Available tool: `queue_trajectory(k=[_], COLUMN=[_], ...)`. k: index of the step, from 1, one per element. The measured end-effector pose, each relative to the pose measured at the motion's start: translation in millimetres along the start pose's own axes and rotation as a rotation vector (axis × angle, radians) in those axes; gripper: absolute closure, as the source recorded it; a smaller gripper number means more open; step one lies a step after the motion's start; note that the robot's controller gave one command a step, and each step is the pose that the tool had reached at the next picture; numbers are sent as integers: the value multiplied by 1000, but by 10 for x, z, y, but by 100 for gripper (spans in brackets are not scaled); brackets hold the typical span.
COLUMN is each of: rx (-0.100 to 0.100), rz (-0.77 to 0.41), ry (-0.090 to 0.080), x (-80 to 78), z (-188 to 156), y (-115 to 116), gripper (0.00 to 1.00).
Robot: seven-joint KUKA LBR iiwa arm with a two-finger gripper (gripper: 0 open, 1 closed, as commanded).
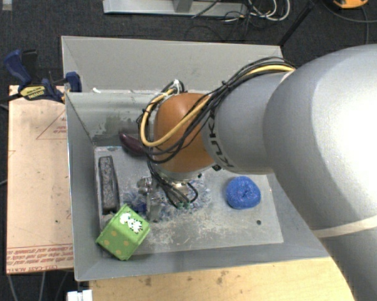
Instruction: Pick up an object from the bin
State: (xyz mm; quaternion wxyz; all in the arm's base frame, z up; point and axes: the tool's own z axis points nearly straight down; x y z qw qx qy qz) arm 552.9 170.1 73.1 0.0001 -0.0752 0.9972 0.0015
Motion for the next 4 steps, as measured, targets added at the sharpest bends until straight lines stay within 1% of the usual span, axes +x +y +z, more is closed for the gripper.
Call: queue_trajectory(k=[4], rx=[0], rz=[0], ry=[0], x=[0], z=[0], y=[0], gripper=[100])
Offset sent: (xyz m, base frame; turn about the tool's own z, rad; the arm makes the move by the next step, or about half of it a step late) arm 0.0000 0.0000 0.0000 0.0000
